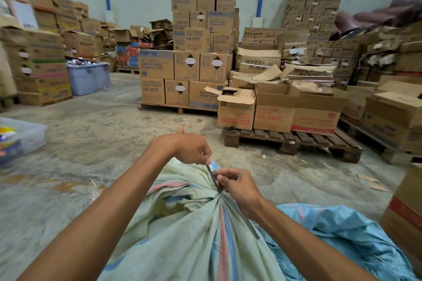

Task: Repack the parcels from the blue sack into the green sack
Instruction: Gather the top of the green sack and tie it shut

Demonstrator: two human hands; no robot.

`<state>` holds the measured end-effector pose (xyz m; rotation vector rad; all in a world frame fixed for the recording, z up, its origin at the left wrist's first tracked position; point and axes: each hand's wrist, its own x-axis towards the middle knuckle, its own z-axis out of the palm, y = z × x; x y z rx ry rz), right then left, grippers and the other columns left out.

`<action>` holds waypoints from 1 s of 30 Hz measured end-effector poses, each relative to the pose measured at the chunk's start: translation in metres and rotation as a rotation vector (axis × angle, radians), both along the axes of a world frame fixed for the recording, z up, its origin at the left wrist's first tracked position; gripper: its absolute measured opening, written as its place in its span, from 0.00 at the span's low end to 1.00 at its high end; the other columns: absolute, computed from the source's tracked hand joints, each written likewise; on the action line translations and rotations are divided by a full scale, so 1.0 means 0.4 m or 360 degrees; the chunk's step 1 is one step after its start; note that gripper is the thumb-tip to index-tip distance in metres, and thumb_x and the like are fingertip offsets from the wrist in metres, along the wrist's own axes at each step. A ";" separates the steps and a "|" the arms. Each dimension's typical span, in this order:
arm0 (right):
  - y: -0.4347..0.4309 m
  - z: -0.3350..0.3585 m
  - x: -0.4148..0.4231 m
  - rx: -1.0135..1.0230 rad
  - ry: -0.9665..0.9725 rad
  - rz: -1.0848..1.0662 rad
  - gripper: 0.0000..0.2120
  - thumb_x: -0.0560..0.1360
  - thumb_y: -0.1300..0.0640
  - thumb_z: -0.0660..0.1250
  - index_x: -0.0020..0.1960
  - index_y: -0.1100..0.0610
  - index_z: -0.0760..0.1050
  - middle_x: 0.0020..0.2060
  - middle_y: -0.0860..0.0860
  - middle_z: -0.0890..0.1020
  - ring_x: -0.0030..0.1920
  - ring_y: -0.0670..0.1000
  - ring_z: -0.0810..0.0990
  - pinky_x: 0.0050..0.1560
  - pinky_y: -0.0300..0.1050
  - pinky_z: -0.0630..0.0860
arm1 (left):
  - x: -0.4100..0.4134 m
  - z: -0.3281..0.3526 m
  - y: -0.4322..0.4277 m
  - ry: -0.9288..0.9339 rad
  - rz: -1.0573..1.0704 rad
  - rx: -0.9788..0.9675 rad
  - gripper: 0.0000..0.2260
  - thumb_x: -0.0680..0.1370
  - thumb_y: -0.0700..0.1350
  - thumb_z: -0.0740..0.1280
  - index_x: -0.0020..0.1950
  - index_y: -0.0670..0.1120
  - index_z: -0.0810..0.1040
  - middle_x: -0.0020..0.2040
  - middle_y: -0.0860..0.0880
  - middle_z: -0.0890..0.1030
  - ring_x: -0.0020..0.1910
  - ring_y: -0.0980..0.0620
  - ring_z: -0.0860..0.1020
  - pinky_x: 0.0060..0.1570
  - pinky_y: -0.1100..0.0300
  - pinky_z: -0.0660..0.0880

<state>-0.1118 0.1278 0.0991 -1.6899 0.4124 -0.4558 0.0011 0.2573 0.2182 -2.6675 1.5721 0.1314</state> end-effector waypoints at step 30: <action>-0.044 0.016 -0.045 0.0412 -0.0027 0.0155 0.23 0.74 0.67 0.72 0.34 0.52 0.60 0.47 0.67 0.85 0.38 0.53 0.83 0.28 0.38 0.61 | 0.013 -0.199 -0.034 0.1206 -0.0015 -0.1182 0.19 0.84 0.49 0.57 0.42 0.41 0.80 0.42 0.46 0.86 0.43 0.53 0.81 0.54 0.50 0.73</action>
